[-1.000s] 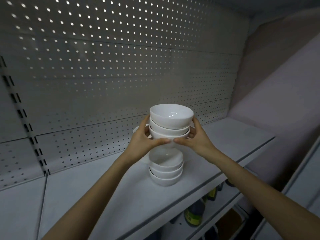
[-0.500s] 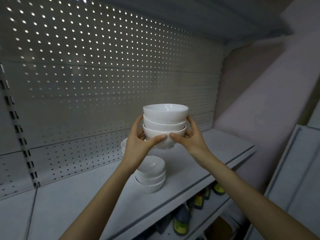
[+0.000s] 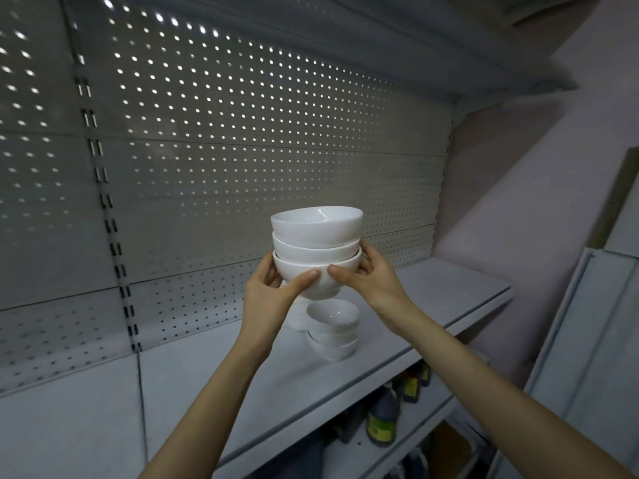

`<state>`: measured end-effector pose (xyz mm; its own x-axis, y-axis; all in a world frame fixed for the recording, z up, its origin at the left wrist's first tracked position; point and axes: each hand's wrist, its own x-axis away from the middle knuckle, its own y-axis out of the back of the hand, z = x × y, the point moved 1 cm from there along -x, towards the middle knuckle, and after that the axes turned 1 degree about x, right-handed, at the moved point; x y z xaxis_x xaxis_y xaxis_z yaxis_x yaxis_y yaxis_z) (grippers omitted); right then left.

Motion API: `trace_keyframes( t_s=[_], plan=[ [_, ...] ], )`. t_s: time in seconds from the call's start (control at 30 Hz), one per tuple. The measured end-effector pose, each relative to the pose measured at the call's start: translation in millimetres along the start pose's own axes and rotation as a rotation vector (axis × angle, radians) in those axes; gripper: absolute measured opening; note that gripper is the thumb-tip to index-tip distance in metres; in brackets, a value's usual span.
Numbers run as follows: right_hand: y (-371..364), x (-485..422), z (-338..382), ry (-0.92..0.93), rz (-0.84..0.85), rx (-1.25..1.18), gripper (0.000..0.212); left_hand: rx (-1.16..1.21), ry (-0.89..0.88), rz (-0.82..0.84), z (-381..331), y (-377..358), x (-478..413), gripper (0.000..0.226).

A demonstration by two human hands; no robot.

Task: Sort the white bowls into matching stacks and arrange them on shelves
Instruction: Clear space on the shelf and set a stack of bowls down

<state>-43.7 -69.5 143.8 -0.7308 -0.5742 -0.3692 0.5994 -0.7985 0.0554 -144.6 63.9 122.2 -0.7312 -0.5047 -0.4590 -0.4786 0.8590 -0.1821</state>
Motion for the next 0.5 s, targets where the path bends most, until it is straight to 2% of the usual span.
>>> trace_keyframes(
  t_s=[0.13,0.3,0.37,0.5],
  plan=[
    [-65,24,11,0.003,0.025,-0.022,0.059,-0.011,0.006,-0.020,-29,59,27,0.060],
    [-154,55,17,-0.014,0.116,-0.069,0.060,-0.114,-0.013,-0.057,-65,142,71,0.060],
    [-190,65,19,-0.021,0.168,-0.088,0.063,-0.136,-0.016,-0.100,-78,175,89,0.058],
    [-256,81,26,-0.028,0.268,-0.084,0.077,-0.205,-0.011,-0.167,-103,236,123,0.066]
  ],
)
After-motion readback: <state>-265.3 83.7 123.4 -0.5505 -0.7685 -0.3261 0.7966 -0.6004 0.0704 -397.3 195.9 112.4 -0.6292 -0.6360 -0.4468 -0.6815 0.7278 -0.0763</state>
